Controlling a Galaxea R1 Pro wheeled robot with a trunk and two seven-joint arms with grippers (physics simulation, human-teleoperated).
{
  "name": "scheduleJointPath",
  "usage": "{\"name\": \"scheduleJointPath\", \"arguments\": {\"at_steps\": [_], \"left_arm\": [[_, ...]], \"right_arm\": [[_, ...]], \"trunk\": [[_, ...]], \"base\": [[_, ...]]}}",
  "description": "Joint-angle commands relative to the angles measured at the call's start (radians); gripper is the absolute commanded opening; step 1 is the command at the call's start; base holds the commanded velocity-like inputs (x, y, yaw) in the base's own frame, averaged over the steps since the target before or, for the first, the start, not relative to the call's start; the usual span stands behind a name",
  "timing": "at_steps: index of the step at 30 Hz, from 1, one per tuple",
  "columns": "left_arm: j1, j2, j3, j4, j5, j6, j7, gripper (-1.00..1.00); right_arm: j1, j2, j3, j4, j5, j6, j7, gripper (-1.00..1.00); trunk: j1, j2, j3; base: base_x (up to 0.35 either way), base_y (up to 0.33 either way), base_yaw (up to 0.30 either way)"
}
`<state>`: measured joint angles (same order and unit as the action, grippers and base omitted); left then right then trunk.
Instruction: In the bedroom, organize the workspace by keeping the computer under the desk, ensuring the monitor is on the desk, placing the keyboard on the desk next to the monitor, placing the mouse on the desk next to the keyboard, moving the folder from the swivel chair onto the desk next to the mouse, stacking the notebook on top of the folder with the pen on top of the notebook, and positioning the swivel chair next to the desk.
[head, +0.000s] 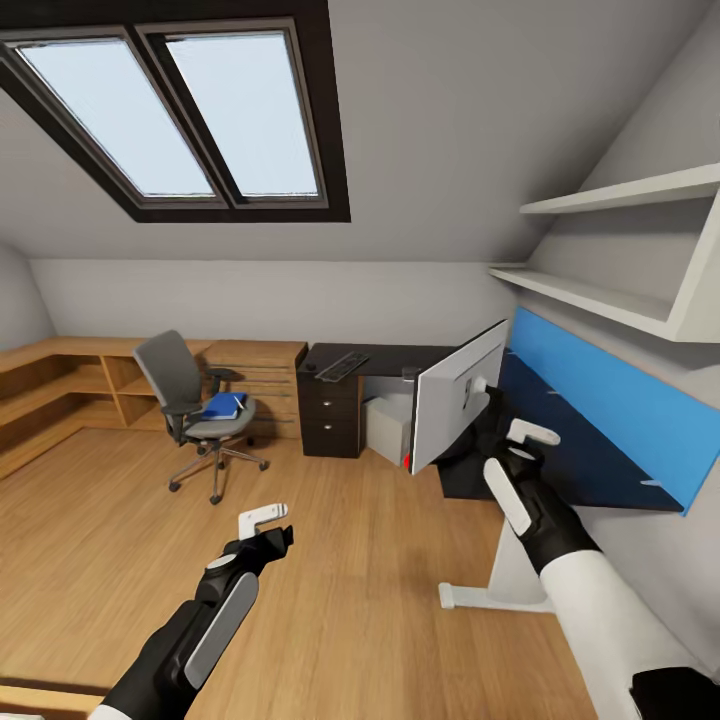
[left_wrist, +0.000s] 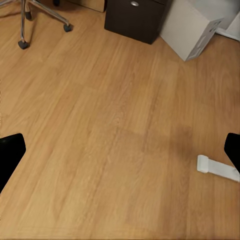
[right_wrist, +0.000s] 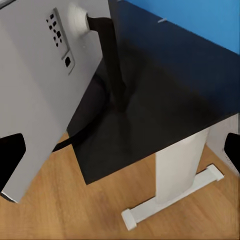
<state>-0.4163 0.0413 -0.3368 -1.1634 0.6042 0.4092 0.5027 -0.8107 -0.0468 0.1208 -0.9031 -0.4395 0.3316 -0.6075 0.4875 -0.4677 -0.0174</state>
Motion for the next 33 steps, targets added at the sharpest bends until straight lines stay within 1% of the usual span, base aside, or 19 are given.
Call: {"name": "scheduleJointPath", "arguments": {"at_steps": [1,8,15,16,17,19,21,25,28,29,33], "left_arm": [[-0.001,0.001,-0.003,-0.001,0.009,0.001,0.010,1.00],[-0.001,0.002,-0.004,0.003,0.009,0.002,0.010,1.00],[-0.001,0.002,-0.004,0.004,0.008,0.003,0.010,1.00],[-0.001,0.004,-0.004,0.005,0.008,0.003,0.010,1.00],[-0.001,0.014,-0.004,0.005,0.007,0.003,0.010,1.00],[-0.001,0.017,-0.004,0.005,0.007,0.003,0.010,1.00],[-0.001,0.019,-0.004,0.005,0.008,0.003,0.010,1.00],[-0.001,0.021,-0.004,0.005,0.007,0.003,0.010,1.00],[-0.001,0.021,-0.004,0.005,0.008,0.003,0.010,1.00],[-0.001,0.021,-0.004,0.005,0.008,0.003,0.010,1.00],[-0.001,0.021,-0.004,0.005,0.007,0.003,0.010,1.00]], "right_arm": [[0.000,-0.001,0.007,0.005,-0.002,-0.002,-0.006,1.00],[0.016,-0.003,0.016,0.025,0.013,-0.025,0.001,1.00],[0.019,-0.004,0.018,0.032,0.023,-0.029,0.004,1.00],[0.019,-0.004,0.018,0.033,0.025,-0.030,0.005,1.00],[0.019,-0.004,0.019,0.036,0.039,-0.031,0.007,1.00],[0.019,-0.004,0.019,0.041,0.043,-0.031,0.008,1.00],[0.019,-0.004,0.020,0.053,0.046,-0.031,0.008,1.00],[0.019,-0.004,0.028,0.114,0.055,-0.042,0.010,1.00],[0.019,-0.005,0.040,0.154,0.072,-0.082,0.015,1.00],[0.019,-0.005,0.055,0.183,0.095,-0.135,0.021,1.00],[0.019,-0.005,0.089,0.262,0.162,-0.270,0.040,1.00]], "trunk": [[0.001,-0.002,-0.002],[0.001,-0.002,-0.002],[0.001,-0.002,-0.002],[0.001,-0.002,-0.002],[0.001,-0.002,-0.002],[0.001,-0.002,-0.002],[0.001,-0.002,-0.002],[0.001,-0.002,-0.002],[0.001,-0.002,-0.002],[0.001,-0.002,-0.002],[0.001,-0.002,-0.002]], "base": [[0.000,0.000,0.000],[0.000,0.000,0.000],[0.000,0.000,0.000],[0.000,0.000,0.000],[0.000,0.000,0.000],[0.000,0.000,0.000],[0.000,0.000,0.000],[0.000,0.000,0.000],[0.000,0.000,0.000],[0.000,0.000,0.000],[0.000,0.000,0.000]]}}
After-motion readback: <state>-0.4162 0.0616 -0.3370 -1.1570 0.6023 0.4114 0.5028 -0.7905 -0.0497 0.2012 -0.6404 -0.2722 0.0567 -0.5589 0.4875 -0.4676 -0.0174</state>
